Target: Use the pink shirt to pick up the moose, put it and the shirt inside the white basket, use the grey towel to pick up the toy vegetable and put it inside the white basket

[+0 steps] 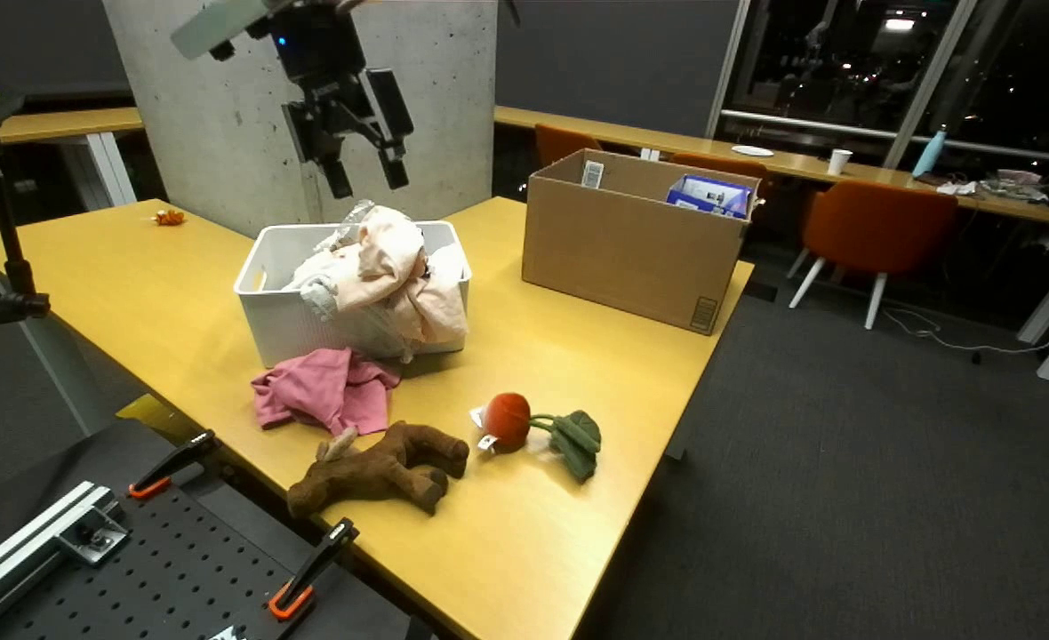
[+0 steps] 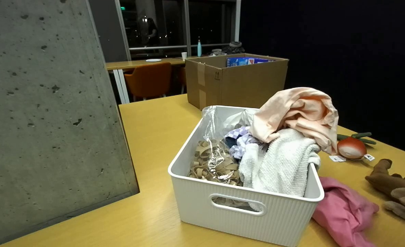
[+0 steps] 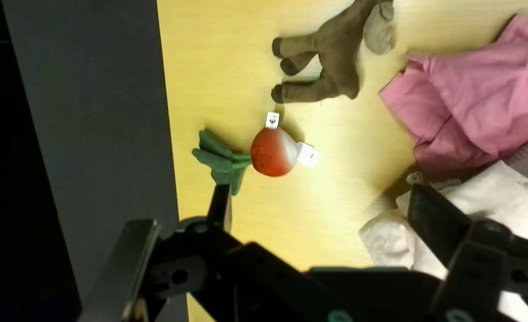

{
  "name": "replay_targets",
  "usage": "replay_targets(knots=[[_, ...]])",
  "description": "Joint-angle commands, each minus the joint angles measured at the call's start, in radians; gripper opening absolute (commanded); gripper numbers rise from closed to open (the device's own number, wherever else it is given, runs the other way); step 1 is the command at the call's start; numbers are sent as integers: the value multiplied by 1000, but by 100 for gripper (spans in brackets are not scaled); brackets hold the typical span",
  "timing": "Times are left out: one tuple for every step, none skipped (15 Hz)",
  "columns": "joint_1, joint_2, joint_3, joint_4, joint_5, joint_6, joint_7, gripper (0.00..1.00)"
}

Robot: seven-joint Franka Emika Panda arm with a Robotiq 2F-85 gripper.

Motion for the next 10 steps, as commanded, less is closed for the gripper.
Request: replay_targets(knots=[[62, 232, 13, 212, -127, 34, 69, 100], [86, 289, 10, 255, -173, 55, 102, 100], [112, 346, 4, 299, -218, 78, 138, 100], [142, 403, -5, 341, -258, 104, 178, 100], [171, 462, -14, 385, -287, 118, 205, 100], [198, 521, -22, 431, -307, 126, 227, 100], [227, 576, -28, 463, -318, 139, 250, 100], [259, 628, -33, 502, -325, 141, 269, 100], [291, 671, -39, 529, -329, 144, 288, 100], [318, 691, -45, 542, -327, 144, 303, 100]])
